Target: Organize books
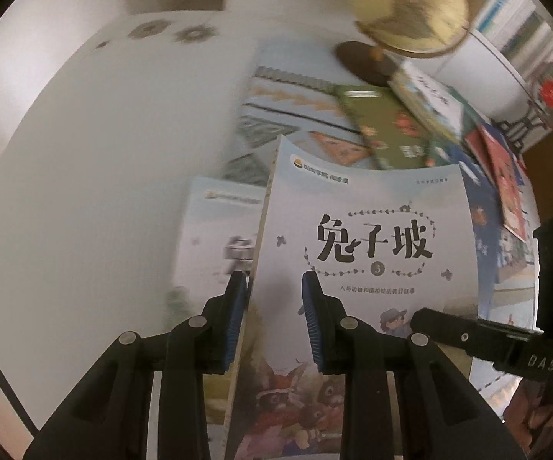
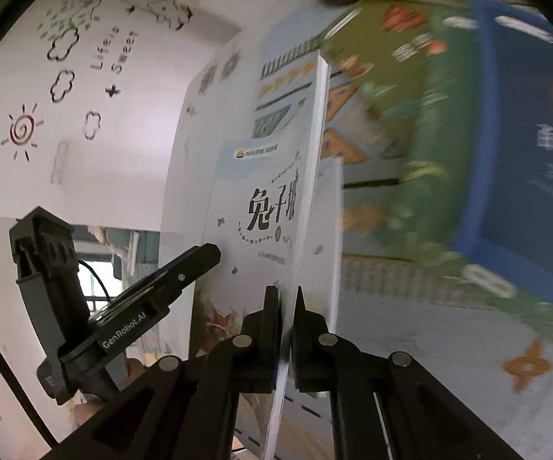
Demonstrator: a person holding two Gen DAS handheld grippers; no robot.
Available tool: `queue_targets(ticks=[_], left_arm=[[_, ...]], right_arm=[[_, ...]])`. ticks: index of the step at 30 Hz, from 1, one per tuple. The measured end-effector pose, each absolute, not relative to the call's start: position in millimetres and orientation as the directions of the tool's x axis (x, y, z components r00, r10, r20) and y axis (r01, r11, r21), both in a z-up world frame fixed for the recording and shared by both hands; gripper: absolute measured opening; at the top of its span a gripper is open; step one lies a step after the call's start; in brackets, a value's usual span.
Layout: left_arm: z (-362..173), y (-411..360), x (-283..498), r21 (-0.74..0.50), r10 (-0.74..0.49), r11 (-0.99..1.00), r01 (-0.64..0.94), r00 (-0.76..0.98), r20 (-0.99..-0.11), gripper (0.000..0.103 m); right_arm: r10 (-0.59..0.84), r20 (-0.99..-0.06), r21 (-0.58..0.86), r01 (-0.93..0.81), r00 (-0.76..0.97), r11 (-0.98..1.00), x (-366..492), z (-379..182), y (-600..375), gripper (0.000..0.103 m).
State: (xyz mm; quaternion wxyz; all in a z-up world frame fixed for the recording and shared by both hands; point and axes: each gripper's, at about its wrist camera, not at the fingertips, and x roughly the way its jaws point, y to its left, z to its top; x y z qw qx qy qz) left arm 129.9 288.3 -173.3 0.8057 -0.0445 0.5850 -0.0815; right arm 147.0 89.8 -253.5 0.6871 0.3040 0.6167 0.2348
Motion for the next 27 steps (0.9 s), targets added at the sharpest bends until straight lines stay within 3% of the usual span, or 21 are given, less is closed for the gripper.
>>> queue_targets(ticks=[8,27], left_arm=[[-198,330,130,-0.191,-0.195,0.981,0.043,0.266,-0.944,0.026],[-231,343,132,-0.185,-0.179,0.983,-0.007,0.216,-0.96,0.026]], right_arm=[[0.698,-0.71,0.704,0.075,0.094,0.706,148,-280,116,0.005],[0.656,-0.751,0.659,0.134,0.077,0.74,152,-308,132,0.008]])
